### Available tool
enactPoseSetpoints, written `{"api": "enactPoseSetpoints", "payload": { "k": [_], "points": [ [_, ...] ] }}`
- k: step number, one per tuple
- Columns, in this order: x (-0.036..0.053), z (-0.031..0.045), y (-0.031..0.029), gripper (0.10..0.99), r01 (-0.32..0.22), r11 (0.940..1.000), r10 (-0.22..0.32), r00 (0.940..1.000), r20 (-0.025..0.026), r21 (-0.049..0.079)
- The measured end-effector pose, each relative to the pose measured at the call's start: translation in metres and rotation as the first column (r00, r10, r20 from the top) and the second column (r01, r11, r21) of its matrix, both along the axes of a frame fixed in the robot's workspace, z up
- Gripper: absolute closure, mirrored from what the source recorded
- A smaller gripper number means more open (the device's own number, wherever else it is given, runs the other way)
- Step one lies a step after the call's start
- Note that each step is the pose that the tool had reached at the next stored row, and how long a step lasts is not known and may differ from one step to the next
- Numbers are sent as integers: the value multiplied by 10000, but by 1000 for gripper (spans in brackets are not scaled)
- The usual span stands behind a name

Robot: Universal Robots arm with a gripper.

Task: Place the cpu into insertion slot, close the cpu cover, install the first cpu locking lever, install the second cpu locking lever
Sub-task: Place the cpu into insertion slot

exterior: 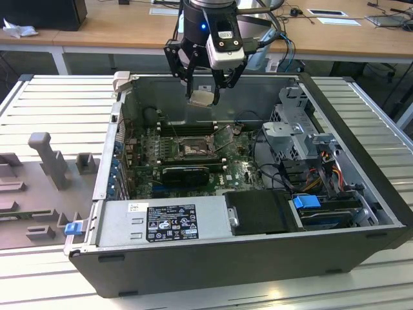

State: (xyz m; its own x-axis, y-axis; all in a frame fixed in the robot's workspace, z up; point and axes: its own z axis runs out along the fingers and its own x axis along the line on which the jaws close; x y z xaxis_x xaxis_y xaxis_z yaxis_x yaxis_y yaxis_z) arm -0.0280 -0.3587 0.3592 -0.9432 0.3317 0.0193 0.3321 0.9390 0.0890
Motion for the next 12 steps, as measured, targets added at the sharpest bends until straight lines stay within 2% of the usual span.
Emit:
{"api": "enactPoseSetpoints", "payload": {
  "k": [12],
  "points": [
    [0,-3,0,541,547,9985,-547,9985,0,1]
  ]
}}
